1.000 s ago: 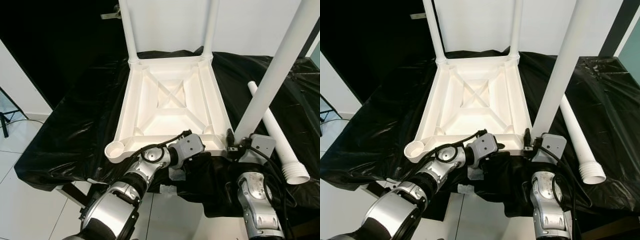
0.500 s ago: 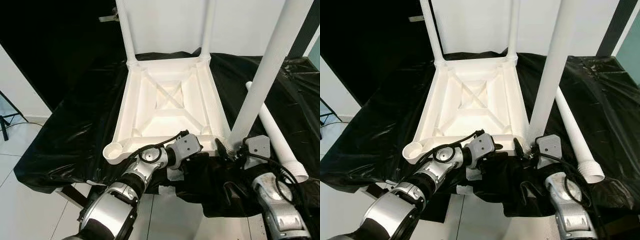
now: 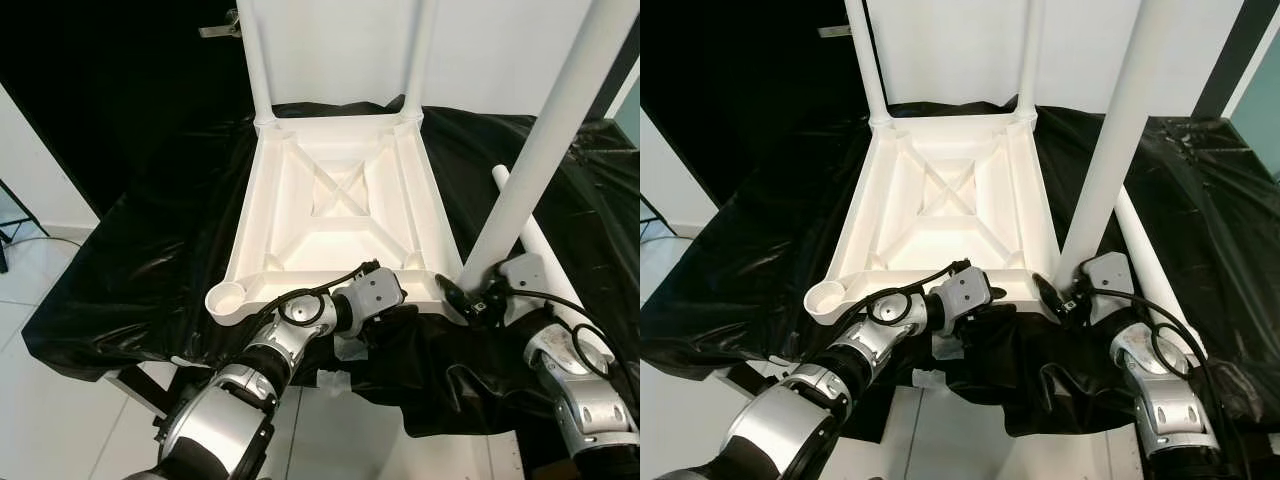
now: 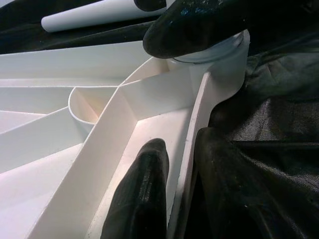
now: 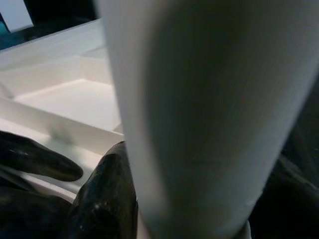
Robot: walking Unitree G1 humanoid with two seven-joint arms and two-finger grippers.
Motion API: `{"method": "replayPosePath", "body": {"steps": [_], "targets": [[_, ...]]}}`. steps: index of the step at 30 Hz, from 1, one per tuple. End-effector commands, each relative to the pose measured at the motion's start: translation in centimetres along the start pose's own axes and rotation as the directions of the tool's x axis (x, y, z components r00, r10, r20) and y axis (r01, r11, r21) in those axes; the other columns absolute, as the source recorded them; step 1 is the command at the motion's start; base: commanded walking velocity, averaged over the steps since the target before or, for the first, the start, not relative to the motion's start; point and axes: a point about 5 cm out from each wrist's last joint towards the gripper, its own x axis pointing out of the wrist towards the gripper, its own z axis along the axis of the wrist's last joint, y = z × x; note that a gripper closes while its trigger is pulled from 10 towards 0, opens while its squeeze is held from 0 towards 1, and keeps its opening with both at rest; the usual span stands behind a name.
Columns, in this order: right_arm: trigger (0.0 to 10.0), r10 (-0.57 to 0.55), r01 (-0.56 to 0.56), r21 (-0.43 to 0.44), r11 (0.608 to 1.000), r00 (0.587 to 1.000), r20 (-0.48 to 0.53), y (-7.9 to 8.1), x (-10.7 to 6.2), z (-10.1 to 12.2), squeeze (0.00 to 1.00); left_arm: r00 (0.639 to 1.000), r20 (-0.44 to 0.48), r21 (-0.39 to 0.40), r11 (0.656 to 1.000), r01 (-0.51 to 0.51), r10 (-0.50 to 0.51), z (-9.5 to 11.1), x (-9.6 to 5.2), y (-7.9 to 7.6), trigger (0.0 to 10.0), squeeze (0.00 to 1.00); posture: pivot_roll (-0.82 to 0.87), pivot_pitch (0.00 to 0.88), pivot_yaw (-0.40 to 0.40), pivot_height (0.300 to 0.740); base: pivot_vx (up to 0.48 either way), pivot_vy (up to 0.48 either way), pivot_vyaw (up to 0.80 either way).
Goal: Building children table
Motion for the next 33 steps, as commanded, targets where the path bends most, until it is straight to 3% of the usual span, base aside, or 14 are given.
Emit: {"method": "replayPosePath", "body": {"steps": [1,8,11,12,13,15,17,25,26,28,29,30,31,33], "targets": [[0.0,0.116,-0.116,-0.002,0.993,0.993,-0.02,1.9,0.3,-0.5,0.0,0.994,-0.11,-0.101,0.995,-0.026,0.014,-2.9,-0.4,-1.7,10.0,0.0,-0.12,0.003,-0.014,0.74,0.0,0.0,0.0],[0.0,0.156,-0.152,0.075,0.986,0.986,-0.061,3.6,-0.5,-2.4,0.0,0.994,-0.104,-0.086,0.996,0.031,-0.04,-3.0,-0.1,-2.7,10.0,0.0,-0.12,0.0,0.037,0.74,0.0,0.0,0.0],[0.0,0.08,-0.073,0.102,0.992,0.995,-0.064,4.0,-0.3,-2.9,0.0,0.991,-0.121,-0.07,0.997,0.041,-0.049,-3.3,-0.4,-2.5,10.0,0.0,-0.12,0.0,0.043,0.74,0.0,0.0,0.0],[0.0,-0.105,0.111,0.151,0.982,0.993,-0.051,3.9,-0.1,-3.2,0.0,0.992,-0.12,-0.072,0.997,0.041,-0.049,-3.3,-0.6,-2.3,10.0,0.0,-0.11,0.0,0.045,0.74,0.0,0.0,0.0],[0.0,-0.105,0.111,0.151,0.982,0.993,-0.051,3.9,-0.1,-3.2,0.0,0.992,-0.12,-0.072,0.997,0.041,-0.049,-3.3,-0.6,-2.3,10.0,0.0,-0.11,0.0,0.045,0.74,0.0,0.0,0.0],[0.0,-0.491,0.486,0.278,0.829,0.869,-0.055,3.4,-0.6,-3.4,0.0,0.993,-0.108,-0.078,0.996,0.037,-0.045,-3.0,-0.6,-2.2,10.0,0.0,-0.1,0.0,0.05,0.74,0.0,0.0,0.0],[0.0,-0.594,0.587,0.288,0.757,0.801,-0.073,4.5,-0.6,-3.3,0.0,0.993,-0.113,-0.072,0.997,0.036,-0.044,-3.0,-0.6,-2.1,10.0,0.0,-0.1,0.0,0.054,0.74,0.0,0.0,0.0],[0.0,-0.502,0.481,0.242,0.843,0.865,0.028,5.7,0.9,-1.6,0.0,0.992,-0.119,-0.064,0.997,0.046,-0.053,-3.1,-0.7,-1.9,10.0,0.0,-0.13,0.0,0.065,0.74,0.0,0.0,0.0],[4.7,-0.489,0.469,0.223,0.855,0.871,0.04,5.7,0.9,-1.4,0.0,0.991,-0.119,-0.064,0.997,0.049,-0.057,-3.0,-0.6,-2.1,10.0,0.0,-0.13,0.0,0.071,0.74,0.0,0.0,0.0],[4.7,-0.487,0.468,0.213,0.858,0.872,0.044,5.7,1.0,-1.3,0.0,0.991,-0.119,-0.064,0.997,0.051,-0.059,-3.0,-0.6,-2.1,10.0,0.0,-0.13,0.0,0.071,0.74,0.0,0.0,0.0],[10.0,-0.471,0.451,0.207,0.868,0.88,0.056,5.8,1.0,-1.2,0.0,0.991,-0.116,-0.065,0.996,0.057,-0.064,-3.0,-0.5,-2.3,10.0,0.0,-0.14,0.005,0.077,0.74,0.0,0.0,0.0],[10.0,-0.469,0.449,0.202,0.87,0.881,0.065,6.0,1.1,-1.1,0.0,0.991,-0.115,-0.066,0.996,0.061,-0.068,-3.0,-0.4,-2.4,10.0,0.0,-0.14,0.005,0.077,0.74,0.0,0.0,0.0],[10.0,-0.45,0.426,0.209,0.88,0.889,0.083,6.1,1.1,-0.9,1.0,0.991,-0.112,-0.067,0.995,0.068,-0.075,-3.0,-0.4,-2.5,10.0,0.0,-0.14,0.014,0.078,0.74,0.0,0.0,0.0],[10.0,-0.402,0.378,0.196,0.905,0.911,0.096,6.2,1.1,-0.7,1.0,0.991,-0.11,-0.068,0.995,0.074,-0.081,-3.1,-0.5,-2.6,10.0,0.0,-0.14,0.017,0.076,0.74,0.0,0.0,0.0]]}}
